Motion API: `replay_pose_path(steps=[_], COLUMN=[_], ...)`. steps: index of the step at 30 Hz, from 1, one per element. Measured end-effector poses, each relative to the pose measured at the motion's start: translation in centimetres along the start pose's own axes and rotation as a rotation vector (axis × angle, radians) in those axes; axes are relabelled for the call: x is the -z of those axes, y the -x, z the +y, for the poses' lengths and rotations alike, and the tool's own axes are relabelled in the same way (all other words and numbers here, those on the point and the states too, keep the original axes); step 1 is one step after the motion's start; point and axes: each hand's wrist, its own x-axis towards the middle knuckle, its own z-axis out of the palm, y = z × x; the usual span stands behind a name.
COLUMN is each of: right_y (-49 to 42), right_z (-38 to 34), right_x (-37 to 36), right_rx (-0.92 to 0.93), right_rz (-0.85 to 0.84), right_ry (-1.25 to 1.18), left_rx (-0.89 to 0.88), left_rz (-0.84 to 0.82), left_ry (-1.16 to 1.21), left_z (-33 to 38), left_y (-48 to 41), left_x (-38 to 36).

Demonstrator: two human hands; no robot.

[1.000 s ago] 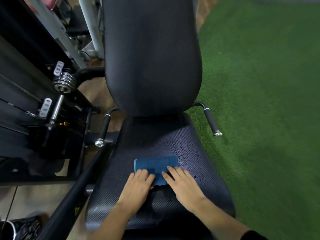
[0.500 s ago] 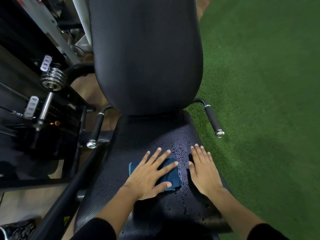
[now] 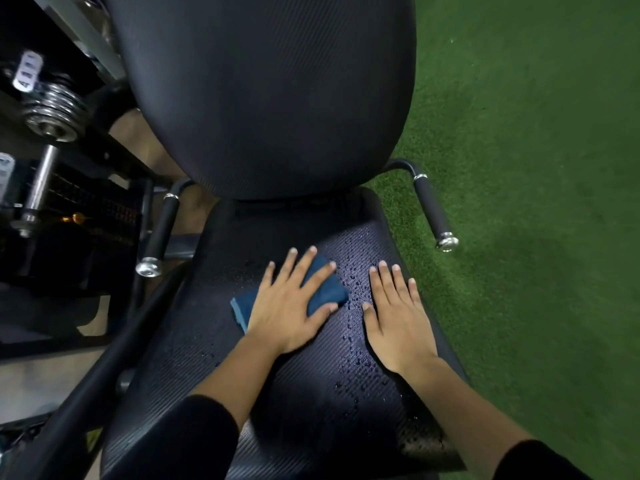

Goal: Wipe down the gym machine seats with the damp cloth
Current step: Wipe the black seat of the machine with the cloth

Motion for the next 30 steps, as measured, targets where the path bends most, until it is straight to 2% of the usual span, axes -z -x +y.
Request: replay_pose_path(steps=[6, 9, 14, 17, 26, 30], right_y=[-0.5, -0.9, -2.8, -4.1, -4.8, -4.8], right_z=[0.1, 0.1, -0.5, -1.0, -1.2, -1.1], right_x=[0.0, -0.1, -0.2, -0.3, -0.8, -0.9], right_rx=[0.004, 0.007, -0.03, -0.045, -0.048, -0.041], right_rz=[-0.016, -0.013, 0.001, 0.0, 0.02, 0.031], right_ry=[0.009, -0.012, -0.035, -0.03, 0.004, 0.007], left_rx=[0.333, 0.28, 0.098, 0.05, 0.319, 0.336], left_rz=[0.027, -0.001, -0.029, -0.002, 0.017, 0.031], left_ry=[0.013, 0.015, 0.039, 0.0, 0.019, 0.035], left_z=[0.2, 0.7, 1.0, 0.3, -3.5, -3.6], left_y=[-5.6, -4.7, 2.5, 3.5, -8.0, -9.2], left_x=[-0.8, -0.5, -0.4, -0.9, -0.8, -0.8])
